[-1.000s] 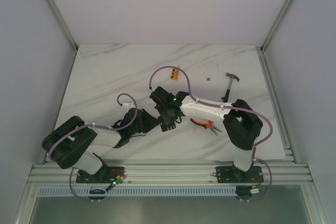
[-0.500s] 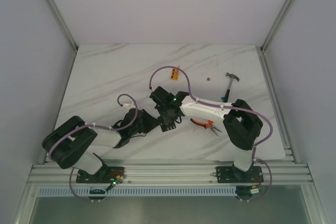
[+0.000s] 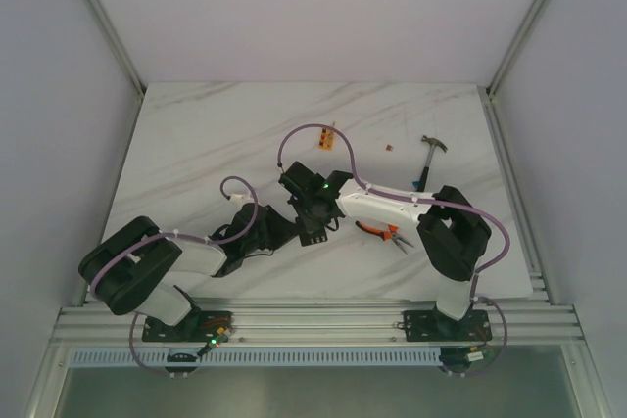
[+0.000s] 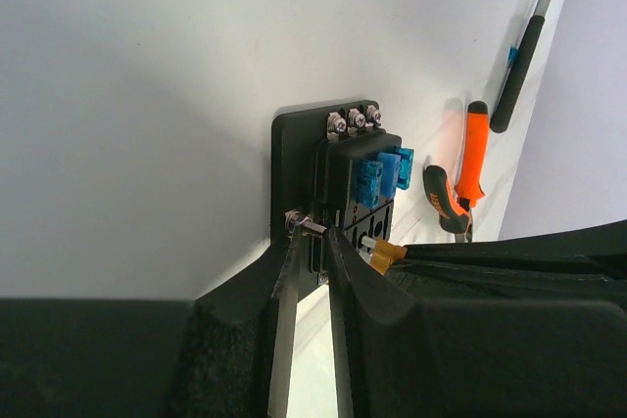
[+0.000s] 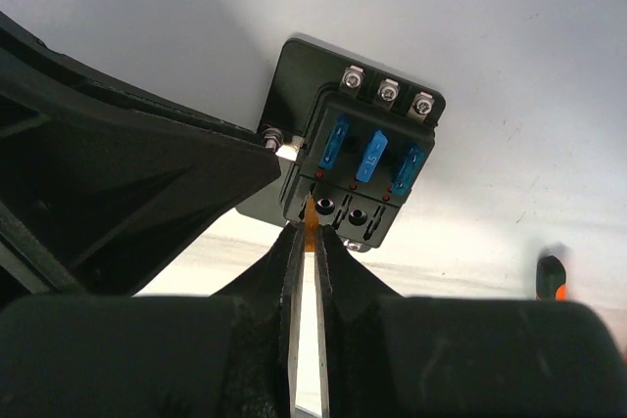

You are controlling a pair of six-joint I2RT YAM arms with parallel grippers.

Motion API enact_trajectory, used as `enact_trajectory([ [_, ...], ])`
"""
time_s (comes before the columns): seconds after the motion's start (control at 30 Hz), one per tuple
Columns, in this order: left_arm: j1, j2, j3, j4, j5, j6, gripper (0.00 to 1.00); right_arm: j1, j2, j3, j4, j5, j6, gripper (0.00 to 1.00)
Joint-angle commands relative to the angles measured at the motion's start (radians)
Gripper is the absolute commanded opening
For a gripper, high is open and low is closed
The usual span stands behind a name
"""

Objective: Snap on the fuse box
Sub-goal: Install the fuse at the fuse box base.

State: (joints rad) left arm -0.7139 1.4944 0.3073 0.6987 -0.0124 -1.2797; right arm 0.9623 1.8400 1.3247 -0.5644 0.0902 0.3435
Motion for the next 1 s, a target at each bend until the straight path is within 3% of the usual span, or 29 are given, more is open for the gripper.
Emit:
enact_trajectory([
  [0.0, -0.004, 0.010, -0.013, 0.020, -0.006, -0.020, 0.27, 0.009, -0.031, 0.026, -0.018, -0.007, 0.003, 0.00],
  [0.97, -0.013, 0.020, -0.031, 0.045, -0.015, -0.056, 0.25, 0.008, 0.035, 0.035, -0.025, -0.008, 0.025, 0.00],
])
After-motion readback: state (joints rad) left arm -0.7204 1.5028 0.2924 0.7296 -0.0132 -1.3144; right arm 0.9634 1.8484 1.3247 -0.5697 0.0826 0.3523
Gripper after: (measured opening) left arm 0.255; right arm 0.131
